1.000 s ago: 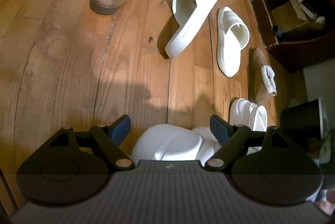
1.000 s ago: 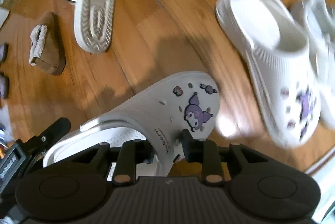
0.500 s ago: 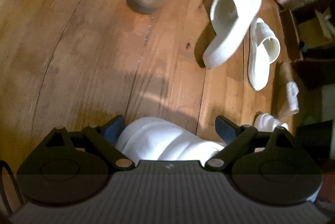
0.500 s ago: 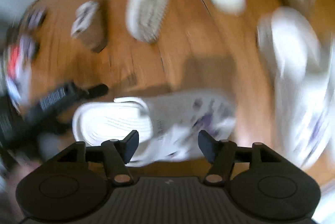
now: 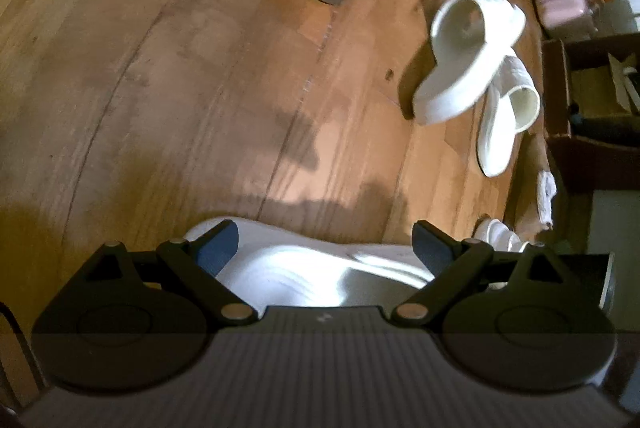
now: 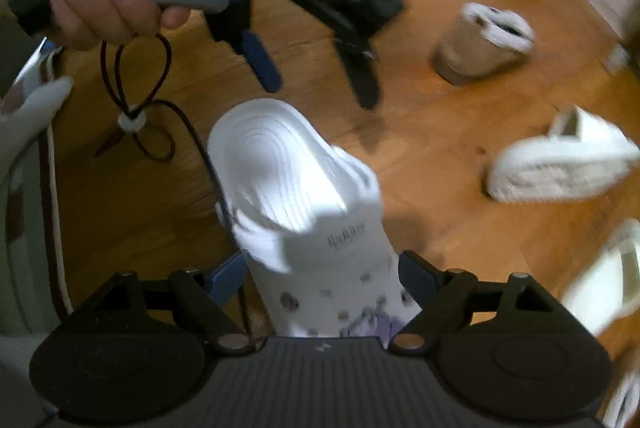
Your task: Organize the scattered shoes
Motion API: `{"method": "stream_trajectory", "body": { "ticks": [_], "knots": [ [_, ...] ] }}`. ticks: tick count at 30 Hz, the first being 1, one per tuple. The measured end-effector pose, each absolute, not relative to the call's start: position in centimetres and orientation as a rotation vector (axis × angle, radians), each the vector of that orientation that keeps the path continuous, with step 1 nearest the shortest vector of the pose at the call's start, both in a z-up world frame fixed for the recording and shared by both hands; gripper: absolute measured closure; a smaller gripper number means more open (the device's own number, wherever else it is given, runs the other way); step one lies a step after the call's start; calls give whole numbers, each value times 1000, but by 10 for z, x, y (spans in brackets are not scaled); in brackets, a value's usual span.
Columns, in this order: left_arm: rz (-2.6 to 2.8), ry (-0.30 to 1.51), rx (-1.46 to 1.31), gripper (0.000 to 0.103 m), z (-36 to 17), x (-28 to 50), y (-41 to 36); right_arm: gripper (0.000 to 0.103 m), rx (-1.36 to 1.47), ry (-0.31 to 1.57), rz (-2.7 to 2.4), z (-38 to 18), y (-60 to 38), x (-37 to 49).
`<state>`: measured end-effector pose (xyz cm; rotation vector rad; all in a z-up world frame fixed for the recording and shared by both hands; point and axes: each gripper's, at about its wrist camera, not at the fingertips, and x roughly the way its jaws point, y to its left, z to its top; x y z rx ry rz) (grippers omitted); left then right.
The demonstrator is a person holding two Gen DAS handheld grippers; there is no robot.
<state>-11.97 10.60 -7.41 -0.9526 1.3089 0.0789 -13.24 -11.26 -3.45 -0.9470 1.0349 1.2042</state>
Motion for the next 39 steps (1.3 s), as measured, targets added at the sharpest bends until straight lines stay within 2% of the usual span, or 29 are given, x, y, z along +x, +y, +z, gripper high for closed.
{"method": "stream_trajectory", "body": {
  "ticks": [7,16,28,33,39],
  "knots": [
    [91,1297,-927,8,-66,-124,107,1,-947,1064,1292,-65,-98,-127],
    [74,1262,-902,8,-50,-123,102,5,-693,1168,1131,-56,-139,-115],
    [-44,1287,-828,8,-43,-108,53,3,-3,1181,192,-30,-240,-70],
    [-82,1287,-803,8,-38,-105,39,6,-148,1128,-22,-37,-249,-60],
    [-55,1290,-780,8,-41,-97,37,5,-162,1041,106,-18,-238,-75]
  ]
}}
